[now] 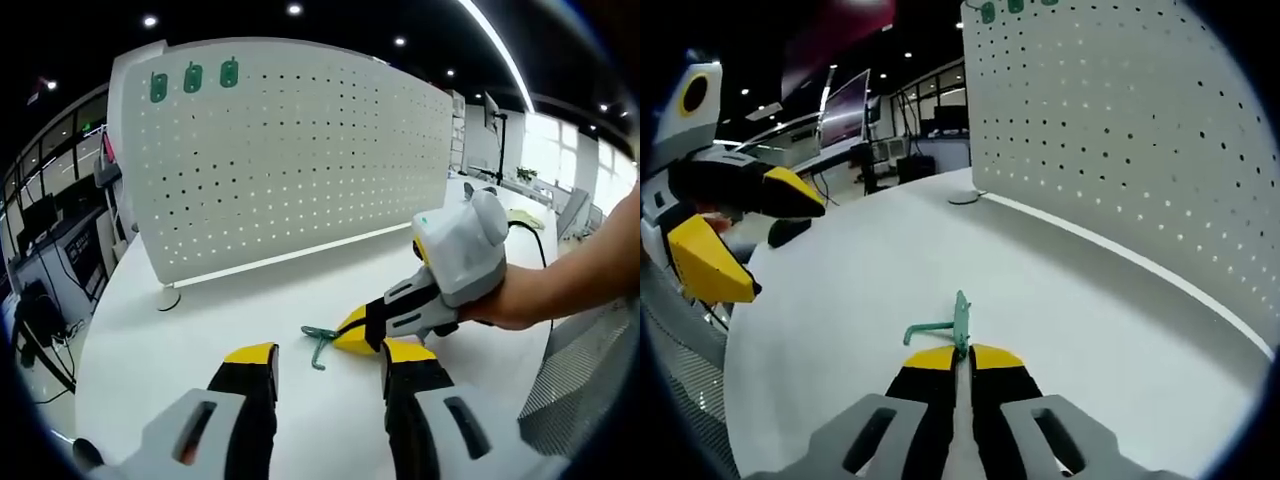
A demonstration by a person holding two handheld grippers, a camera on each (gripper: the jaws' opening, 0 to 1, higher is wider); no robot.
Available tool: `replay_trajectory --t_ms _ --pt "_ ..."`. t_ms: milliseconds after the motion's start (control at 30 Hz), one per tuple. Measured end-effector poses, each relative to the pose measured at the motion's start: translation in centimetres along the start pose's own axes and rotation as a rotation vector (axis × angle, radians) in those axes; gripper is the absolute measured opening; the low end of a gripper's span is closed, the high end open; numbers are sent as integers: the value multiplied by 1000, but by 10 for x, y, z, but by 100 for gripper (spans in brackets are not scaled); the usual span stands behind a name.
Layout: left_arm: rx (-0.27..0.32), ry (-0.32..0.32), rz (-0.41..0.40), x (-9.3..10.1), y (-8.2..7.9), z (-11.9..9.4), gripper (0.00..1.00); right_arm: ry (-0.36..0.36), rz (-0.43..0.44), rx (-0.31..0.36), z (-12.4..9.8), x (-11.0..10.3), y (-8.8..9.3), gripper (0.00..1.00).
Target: Insert the hook assembly into the mounting plate slot until the hook locks in place.
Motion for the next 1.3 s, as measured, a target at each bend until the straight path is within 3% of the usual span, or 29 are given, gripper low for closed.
replay_trajectory --t_ms 700,1300 --pt "-3 15 11 3 -1 1 40 -14 46 -6 -8 4 -3 0" --pt "-2 25 24 5 -2 4 39 6 100 18 -31 14 -12 0"
Point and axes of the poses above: the point that each gripper's makers call its tool centre point, and the gripper's own axes: z roughly forward along the fingers, x roughly to its right, y roughly out of its underside, the point moved 10 cm from there along -z, roughly backward along the fingers, and after that the axes turned 5 degrees about -z, right-handed, at the moved point
